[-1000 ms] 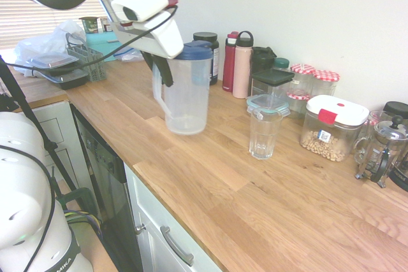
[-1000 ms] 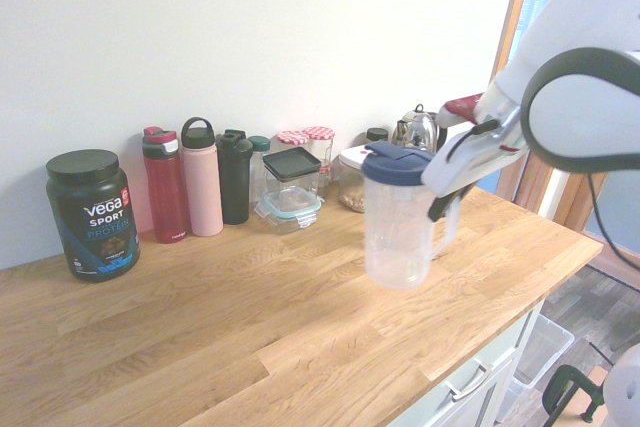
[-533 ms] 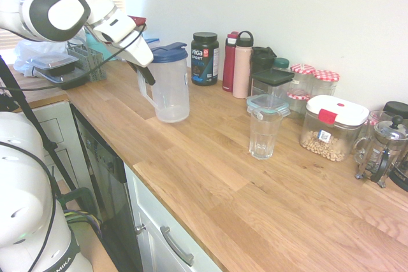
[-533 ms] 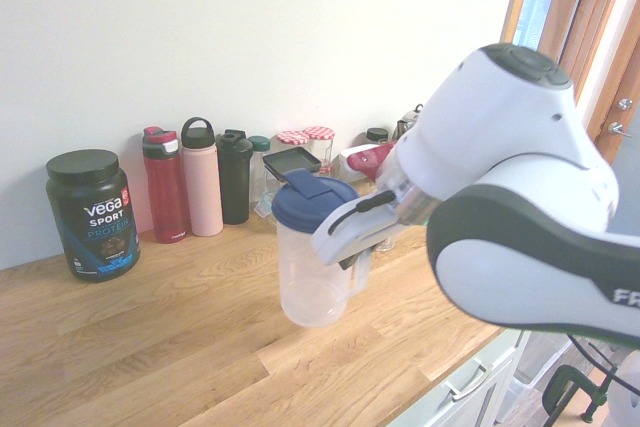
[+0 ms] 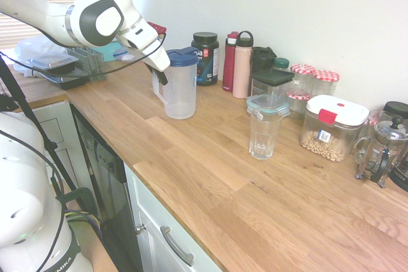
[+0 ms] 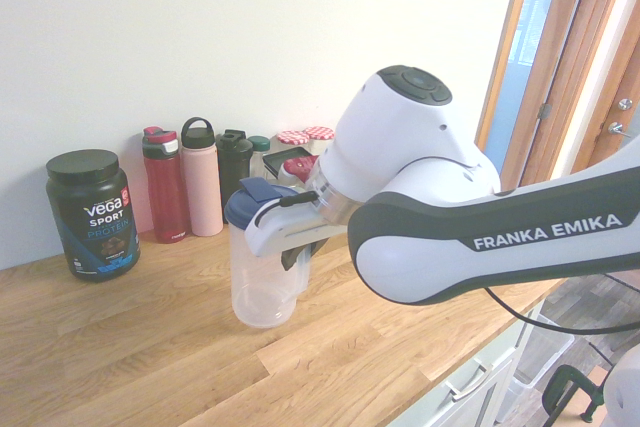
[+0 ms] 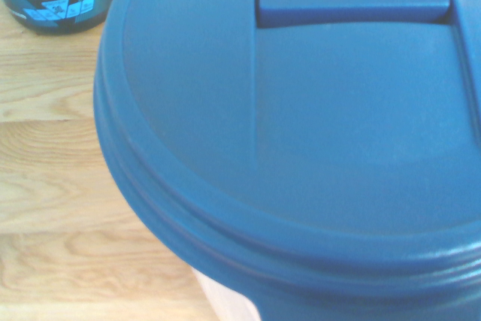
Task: Pour me some water
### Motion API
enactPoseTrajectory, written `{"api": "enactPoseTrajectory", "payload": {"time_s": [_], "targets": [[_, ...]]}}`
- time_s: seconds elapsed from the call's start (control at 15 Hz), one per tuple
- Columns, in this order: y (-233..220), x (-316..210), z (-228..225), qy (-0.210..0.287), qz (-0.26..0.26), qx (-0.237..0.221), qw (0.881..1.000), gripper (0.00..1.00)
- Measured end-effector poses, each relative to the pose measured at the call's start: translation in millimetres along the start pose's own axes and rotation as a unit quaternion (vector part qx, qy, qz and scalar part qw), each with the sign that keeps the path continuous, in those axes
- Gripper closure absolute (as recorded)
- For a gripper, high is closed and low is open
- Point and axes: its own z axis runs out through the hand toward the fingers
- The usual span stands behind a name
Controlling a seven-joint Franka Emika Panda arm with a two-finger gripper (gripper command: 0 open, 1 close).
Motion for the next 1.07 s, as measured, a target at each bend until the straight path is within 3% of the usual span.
{"api": "enactPoseTrajectory", "payload": {"time_s": [0.47, 0.53, 1.07], "targets": [[-27.7, -31.1, 10.0, 0.036, 0.007, -0.005, 0.999, 1.00], [-29.9, -29.7, 14.2, 0.035, 0.009, -0.008, 0.999, 0.00], [-39.3, -19.8, 28.6, 0.025, 0.016, -0.012, 0.999, 0.00]]}}
